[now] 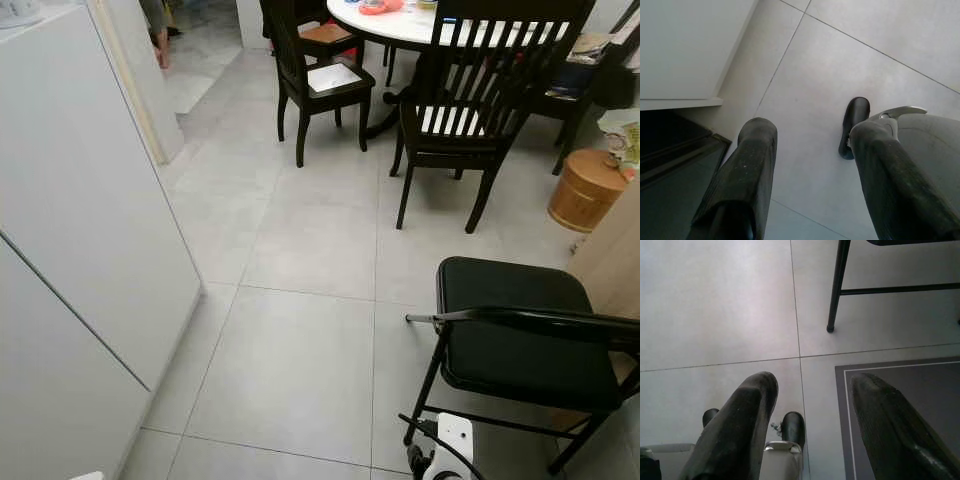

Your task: Restocking fridge

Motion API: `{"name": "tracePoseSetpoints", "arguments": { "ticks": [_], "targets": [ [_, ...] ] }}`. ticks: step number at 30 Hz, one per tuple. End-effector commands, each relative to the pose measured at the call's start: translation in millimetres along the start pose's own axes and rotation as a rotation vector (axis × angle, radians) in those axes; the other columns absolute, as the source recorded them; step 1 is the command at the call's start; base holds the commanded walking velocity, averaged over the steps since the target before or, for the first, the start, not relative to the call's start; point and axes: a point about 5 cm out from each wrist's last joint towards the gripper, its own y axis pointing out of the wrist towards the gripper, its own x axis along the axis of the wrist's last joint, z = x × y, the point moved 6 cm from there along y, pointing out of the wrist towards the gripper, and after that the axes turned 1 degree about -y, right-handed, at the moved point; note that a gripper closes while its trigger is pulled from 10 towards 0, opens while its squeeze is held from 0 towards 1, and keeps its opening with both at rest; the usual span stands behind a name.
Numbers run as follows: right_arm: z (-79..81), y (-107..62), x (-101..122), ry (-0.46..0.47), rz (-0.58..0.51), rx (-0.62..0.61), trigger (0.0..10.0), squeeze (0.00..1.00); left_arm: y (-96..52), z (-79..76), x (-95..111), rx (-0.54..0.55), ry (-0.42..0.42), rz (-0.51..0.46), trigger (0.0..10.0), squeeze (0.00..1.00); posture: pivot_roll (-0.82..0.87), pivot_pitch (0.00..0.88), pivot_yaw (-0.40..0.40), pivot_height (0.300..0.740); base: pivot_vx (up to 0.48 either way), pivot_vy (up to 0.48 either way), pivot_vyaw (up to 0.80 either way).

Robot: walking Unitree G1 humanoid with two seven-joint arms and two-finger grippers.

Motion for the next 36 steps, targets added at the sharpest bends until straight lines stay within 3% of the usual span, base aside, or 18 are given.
{"name": "tracePoseSetpoints", "arguments": {
  "ticks": [1, 12, 14, 21, 24, 28, 36],
  "targets": [
    [-0.1, -0.8, -6, -0.001, 0.016, 0.002, 10.0, 0.00, -0.3, 4.0, -1, 0.011, 0.022, 0.012, 10.0, 0.00, 0.10, 0.000, 0.000, 0.740, 0.000, 0.000, 0.00],
    [-9.1, -2.2, -6, 0.001, 0.017, -0.009, 10.0, 0.00, -0.3, 2.8, -3, 0.009, 0.015, 0.016, 10.0, 0.00, 0.10, 0.001, -0.009, 0.740, 0.000, 0.000, 0.00],
    [-19.7, -3.6, -2, 0.008, 0.011, -0.024, 10.0, 0.00, -0.5, 2.7, -4, 0.010, 0.005, 0.019, 10.0, 0.00, 0.09, 0.018, -0.007, 0.740, 0.000, 0.000, 0.00],
    [-25.6, -4.3, 1, 0.007, 0.008, -0.031, 10.0, 0.00, -0.2, 1.8, -3, 0.010, -0.005, 0.015, 10.0, 0.00, 0.09, 0.023, -0.008, 0.740, 0.000, 0.000, 0.00],
    [-25.4, -4.0, 3, 0.007, 0.005, -0.030, 10.0, 0.00, 0.1, 0.9, -2, 0.009, -0.007, 0.012, 10.0, 0.00, 0.09, 0.024, -0.006, 0.740, 0.000, 0.000, 0.00],
    [-7.7, 0.1, 7, 0.011, -0.002, -0.011, 10.0, 0.00, 0.2, 1.0, -1, 0.009, -0.008, 0.008, 10.0, 0.00, 0.09, 0.033, -0.004, 0.740, 0.000, 0.000, 0.00],
    [0.8, 1.2, 4, 0.004, 0.005, -0.004, 10.0, 0.00, 0.2, 1.1, -1, 0.010, -0.010, 0.011, 10.0, 0.00, 0.09, 0.033, -0.009, 0.740, 0.000, 0.000, 0.00]
  ]
}}
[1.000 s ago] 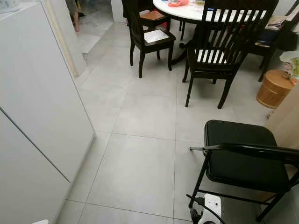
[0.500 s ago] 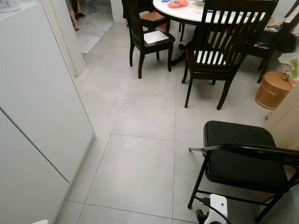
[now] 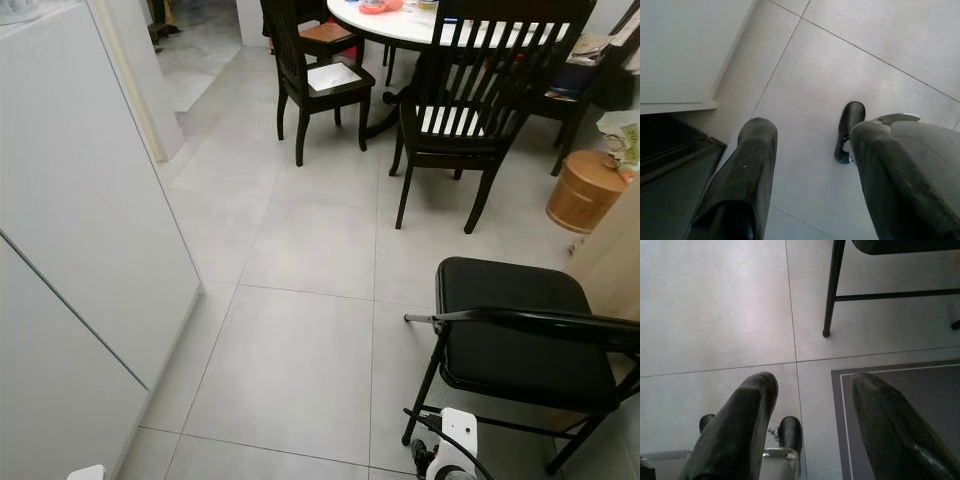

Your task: Restocking fridge

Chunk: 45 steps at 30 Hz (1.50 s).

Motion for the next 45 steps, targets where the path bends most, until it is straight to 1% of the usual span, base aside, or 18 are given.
{"name": "tracePoseSetpoints", "arguments": {
  "ticks": [1, 3, 4, 8, 9, 11, 12, 19, 20, 29, 30, 32, 33, 35, 36, 41, 42, 45],
  "targets": [
    [2.0, 0.1, -4, -0.004, 0.018, 0.001, 10.0, 0.00, -1.4, 3.4, -8, 0.013, 0.002, 0.026, 10.0, 0.00, 0.09, 0.033, -0.009, 0.740, 0.000, 0.000, 0.00],
    [2.0, 0.1, -4, -0.004, 0.018, 0.001, 10.0, 0.00, -1.4, 3.4, -8, 0.013, 0.002, 0.026, 10.0, 0.00, 0.09, 0.033, -0.009, 0.740, 0.000, 0.000, 0.00],
    [6.4, 0.5, -6, -0.006, 0.020, 0.006, 10.0, 0.00, -1.4, 3.3, -8, 0.011, 0.001, 0.027, 10.0, 0.00, 0.09, 0.031, -0.010, 0.740, 0.000, 0.000, 0.00],
    [6.4, 0.5, -6, -0.006, 0.020, 0.006, 10.0, 0.00, -1.4, 3.3, -8, 0.011, 0.001, 0.027, 10.0, 0.00, 0.09, 0.031, -0.010, 0.740, 0.000, 0.000, 0.00],
    [11.7, 0.7, -8, -0.012, 0.022, 0.014, 10.0, 0.00, -1.7, 4.5, -9, 0.013, 0.002, 0.030, 10.0, 0.00, 0.09, 0.014, -0.004, 0.740, 0.000, 0.000, 0.00],
    [11.7, 0.7, -8, -0.012, 0.022, 0.014, 10.0, 0.00, -1.7, 4.5, -9, 0.013, 0.002, 0.030, 10.0, 0.00, 0.09, 0.014, -0.004, 0.740, 0.000, 0.000, 0.00],
    [10.7, 0.2, -10, -0.015, 0.021, 0.016, 10.0, 0.00, -2.3, 8.3, -10, 0.020, 0.003, 0.034, 10.0, 0.00, 0.09, 0.000, -0.001, 0.740, 0.000, 0.000, 0.00],
    [10.7, 0.2, -10, -0.015, 0.021, 0.016, 10.0, 0.00, -2.3, 8.3, -10, 0.020, 0.003, 0.034, 10.0, 0.00, 0.09, 0.000, -0.001, 0.740, 0.000, 0.000, 0.00],
    [5.0, -1.0, -11, -0.019, 0.021, 0.015, 10.0, 0.00, -2.9, 12.0, -11, 0.026, 0.002, 0.037, 10.0, 0.00, 0.09, 0.000, 0.001, 0.740, 0.000, 0.000, 0.00],
    [5.0, -1.0, -11, -0.019, 0.021, 0.015, 10.0, 0.00, -2.9, 12.0, -11, 0.026, 0.002, 0.037, 10.0, 0.00, 0.09, 0.000, 0.001, 0.740, 0.000, 0.000, 0.00],
    [-13.1, -4.1, -11, -0.009, 0.025, -0.007, 10.0, 0.00, -3.2, 14.0, -11, 0.027, 0.003, 0.040, 10.0, 0.00, 0.08, 0.007, -0.007, 0.740, 0.000, 0.000, 0.00],
    [-13.1, -4.1, -11, -0.009, 0.025, -0.007, 10.0, 0.00, -3.2, 14.0, -11, 0.027, 0.003, 0.040, 10.0, 0.00, 0.08, 0.007, -0.007, 0.740, 0.000, 0.000, 0.00],
    [-20.1, -5.9, -12, 0.003, 0.027, -0.003, 10.0, 0.00, -3.4, 12.8, -12, 0.024, -0.003, 0.043, 10.0, 0.00, 0.08, 0.032, -0.016, 0.740, 0.000, 0.000, 0.00],
    [-20.1, -5.9, -12, 0.003, 0.027, -0.003, 10.0, 0.00, -3.4, 12.8, -12, 0.024, -0.003, 0.043, 10.0, 0.00, 0.08, 0.032, -0.016, 0.740, 0.000, 0.000, 0.00],
    [-20.7, -6.1, -12, 0.001, 0.027, -0.001, 10.0, 0.00, -3.7, 12.3, -14, 0.025, -0.010, 0.047, 10.0, 0.00, 0.08, 0.044, -0.014, 0.740, 0.000, 0.000, 0.80],
    [-20.7, -6.1, -12, 0.001, 0.027, -0.001, 10.0, 0.00, -3.7, 12.3, -14, 0.025, -0.010, 0.047, 10.0, 0.00, 0.08, 0.044, -0.014, 0.740, 0.000, 0.000, 0.80],
    [-17.8, -5.5, -12, -0.003, 0.028, 0.003, 10.0, 0.00, -4.1, 12.4, -17, 0.027, -0.015, 0.051, 10.0, 0.00, 0.08, 0.045, -0.011, 0.740, 0.000, 0.000, 0.80],
    [-17.8, -5.5, -12, -0.003, 0.028, 0.003, 10.0, 0.00, -4.1, 12.4, -17, 0.027, -0.015, 0.051, 10.0, 0.00, 0.08, 0.045, -0.011, 0.740, 0.000, 0.000, 0.80]
  ]
}}
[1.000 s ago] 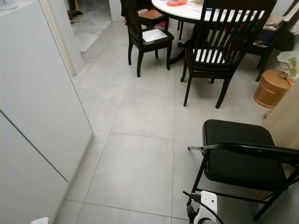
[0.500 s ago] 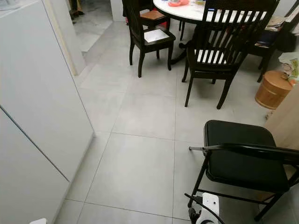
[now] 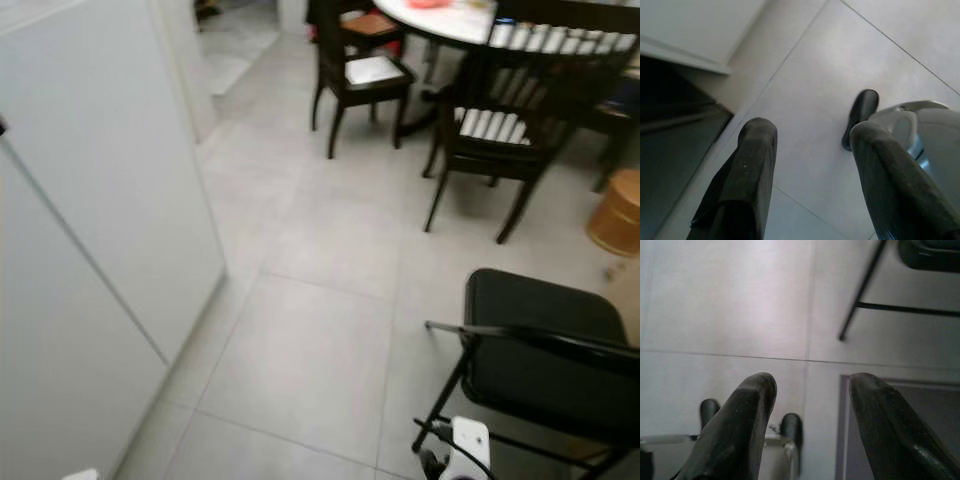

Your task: Restocking fridge

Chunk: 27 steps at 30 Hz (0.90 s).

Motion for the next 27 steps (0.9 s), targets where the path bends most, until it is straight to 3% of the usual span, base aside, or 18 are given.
{"name": "tracePoseSetpoints", "arguments": {
  "ticks": [1, 2, 9, 10, 27],
  "targets": [
    [-5.8, -1.5, -4, -0.002, 0.013, -0.015, 10.0, 0.00, -1.7, 1.8, -12, 0.005, 0.000, 0.040, 10.0, 0.00, 0.08, 0.045, -0.011, 0.740, 0.000, 0.000, 0.80],
    [3.2, 0.4, -5, -0.008, 0.015, -0.004, 10.0, 0.00, -2.3, 2.7, -15, 0.009, -0.002, 0.047, 10.0, 0.00, 0.07, 0.055, -0.008, 0.740, 0.000, 0.000, 0.80],
    [3.2, 0.4, -5, -0.008, 0.015, -0.004, 10.0, 0.00, -2.3, 2.7, -15, 0.009, -0.002, 0.047, 10.0, 0.00, 0.07, 0.055, -0.008, 0.740, 0.000, 0.000, 0.80],
    [9.6, 1.7, -4, -0.010, 0.016, 0.002, 10.0, 0.00, -2.7, 3.5, -16, 0.011, -0.001, 0.051, 10.0, 0.00, 0.07, 0.062, -0.008, 0.740, 0.000, 0.000, 0.80],
    [13.1, 1.8, -7, -0.022, 0.022, 0.014, 10.0, 0.00, -3.0, 5.0, -17, 0.011, 0.002, 0.052, 10.0, 0.00, 0.06, 0.063, -0.001, 0.740, 0.000, 0.000, 0.80]
  ]
}}
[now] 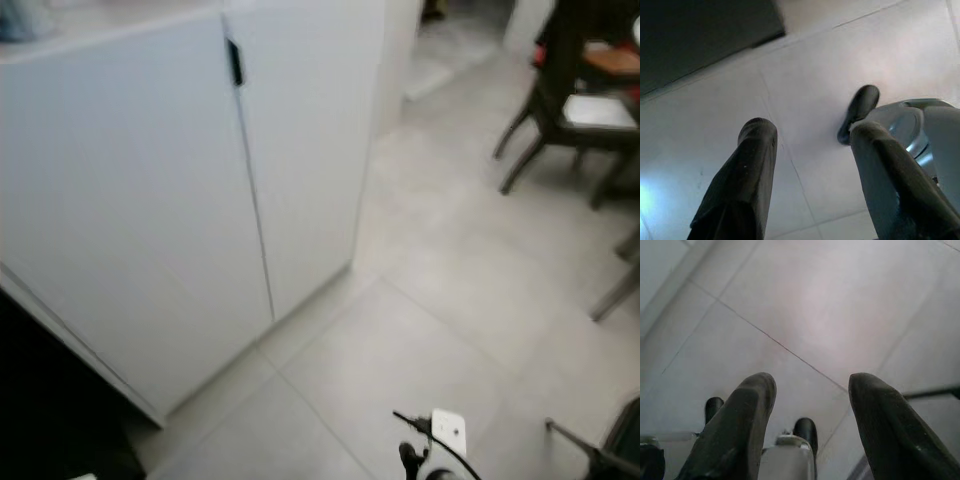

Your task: Restocking fridge

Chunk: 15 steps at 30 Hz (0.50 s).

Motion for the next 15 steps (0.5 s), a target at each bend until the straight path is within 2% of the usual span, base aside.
{"name": "tracePoseSetpoints", "arguments": {
  "ticks": [1, 15],
  "targets": [
    [-4.2, -1.7, -7.8, -0.007, 0.022, -0.009, 10.0, 0.00, -2.5, 6.2, -12.6, 0.011, 0.011, 0.042, 10.0, 0.00, 0.06, 0.063, -0.001, 0.740, 0.000, 0.000, 0.80],
    [-3.4, -1.7, -8.0, -0.001, 0.019, -0.007, 10.0, 0.00, -2.1, 3.4, -10.6, -0.007, 0.013, 0.035, 10.0, 0.00, 0.06, 0.077, -0.005, 0.740, 0.000, 0.000, 0.80]
  ]
}}
